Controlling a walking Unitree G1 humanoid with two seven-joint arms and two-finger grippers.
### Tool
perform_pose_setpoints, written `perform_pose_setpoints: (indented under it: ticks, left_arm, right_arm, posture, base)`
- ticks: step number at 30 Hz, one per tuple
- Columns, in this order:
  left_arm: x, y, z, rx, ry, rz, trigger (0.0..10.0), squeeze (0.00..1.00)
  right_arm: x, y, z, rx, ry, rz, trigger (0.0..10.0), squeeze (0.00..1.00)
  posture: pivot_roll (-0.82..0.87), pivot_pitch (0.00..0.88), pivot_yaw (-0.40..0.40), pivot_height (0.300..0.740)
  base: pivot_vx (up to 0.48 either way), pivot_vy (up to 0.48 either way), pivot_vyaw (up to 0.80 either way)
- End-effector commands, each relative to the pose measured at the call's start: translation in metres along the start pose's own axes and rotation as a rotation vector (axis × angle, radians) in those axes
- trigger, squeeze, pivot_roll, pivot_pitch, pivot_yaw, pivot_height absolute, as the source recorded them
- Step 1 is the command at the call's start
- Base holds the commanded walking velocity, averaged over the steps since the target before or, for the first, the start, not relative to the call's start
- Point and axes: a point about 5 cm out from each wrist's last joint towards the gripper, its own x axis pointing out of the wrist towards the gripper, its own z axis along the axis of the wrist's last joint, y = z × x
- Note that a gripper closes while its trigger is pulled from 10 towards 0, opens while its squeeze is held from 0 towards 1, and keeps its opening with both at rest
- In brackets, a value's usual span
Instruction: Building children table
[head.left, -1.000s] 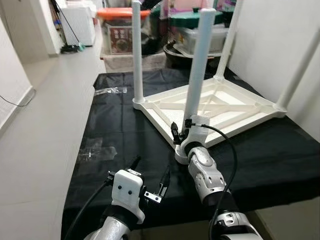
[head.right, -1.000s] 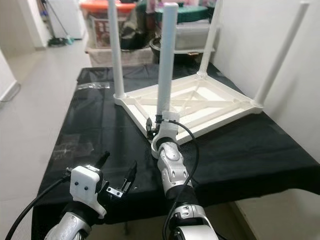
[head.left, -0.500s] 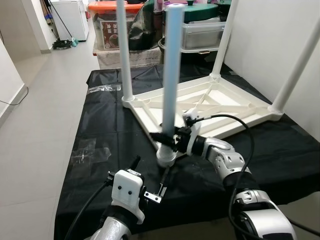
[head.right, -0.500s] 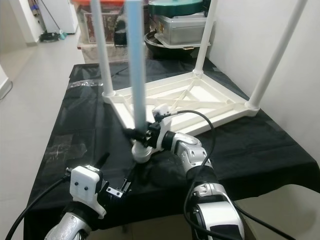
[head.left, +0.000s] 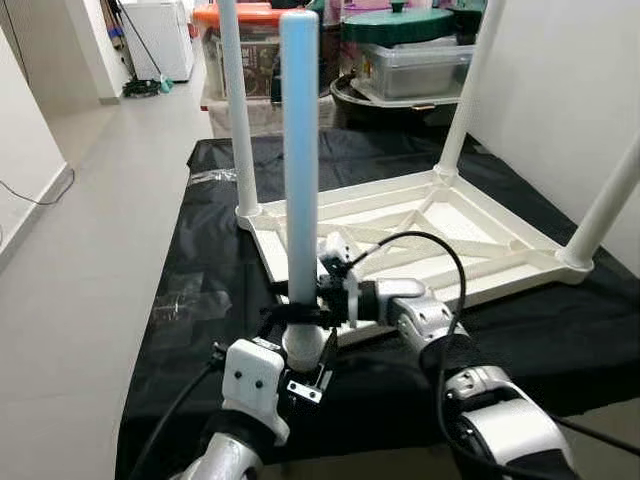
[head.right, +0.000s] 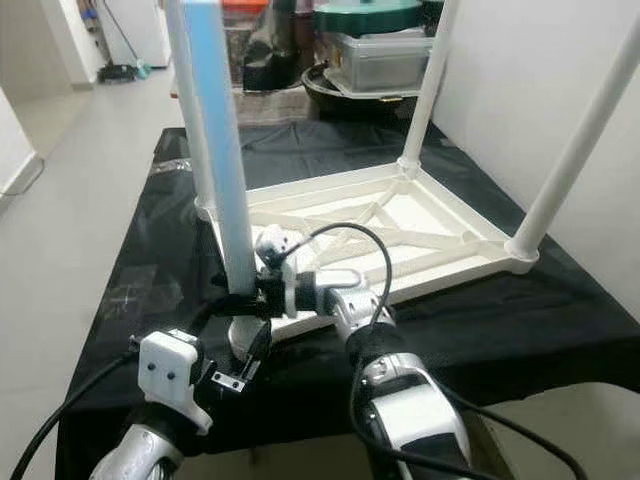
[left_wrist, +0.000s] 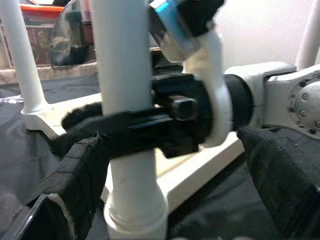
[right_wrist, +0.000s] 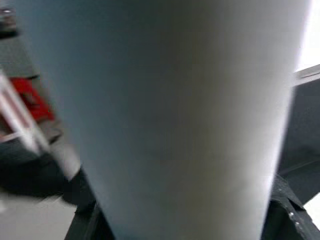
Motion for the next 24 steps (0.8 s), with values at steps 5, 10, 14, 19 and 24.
perform_pose_setpoints:
  ticks: [5, 10, 14, 19, 24]
  left_arm:
    - [-0.001, 0.000, -0.004, -0.004, 0.023, 0.000, 10.0, 0.00]
    - [-0.001, -0.001, -0.004, -0.006, 0.021, -0.002, 10.0, 0.00]
    - [0.000, -0.001, -0.004, -0.007, 0.021, -0.003, 10.0, 0.00]
    - [-0.001, 0.000, -0.005, -0.003, 0.025, -0.006, 10.0, 0.00]
    - [-0.001, 0.001, -0.005, -0.003, 0.026, -0.003, 10.0, 0.00]
  right_arm:
    - [-0.015, -0.027, -0.009, 0.026, -0.031, -0.584, 0.0, 0.00]
    - [-0.055, -0.039, -0.021, 0.062, -0.053, -1.165, 0.0, 0.00]
    - [-0.067, -0.030, -0.026, 0.121, -0.083, -1.389, 0.0, 0.00]
    - [-0.043, -0.017, -0.025, 0.177, -0.106, -1.399, 0.0, 0.00]
    - [-0.030, -0.017, -0.019, 0.150, -0.150, -1.308, 10.0, 1.00]
  posture:
    - [0.08, 0.000, -0.021, 0.740]
    - [0.06, 0.000, -0.022, 0.740]
    - [0.04, 0.000, -0.011, 0.740]
    - [0.05, 0.000, -0.012, 0.740]
    - [0.05, 0.000, -0.015, 0.740]
  base:
    - [0.000, 0.000, 0.00]
    - [0.000, 0.000, 0.00]
    - [0.000, 0.000, 0.00]
    - [0.000, 0.000, 0.00]
    - [0.000, 0.000, 0.00]
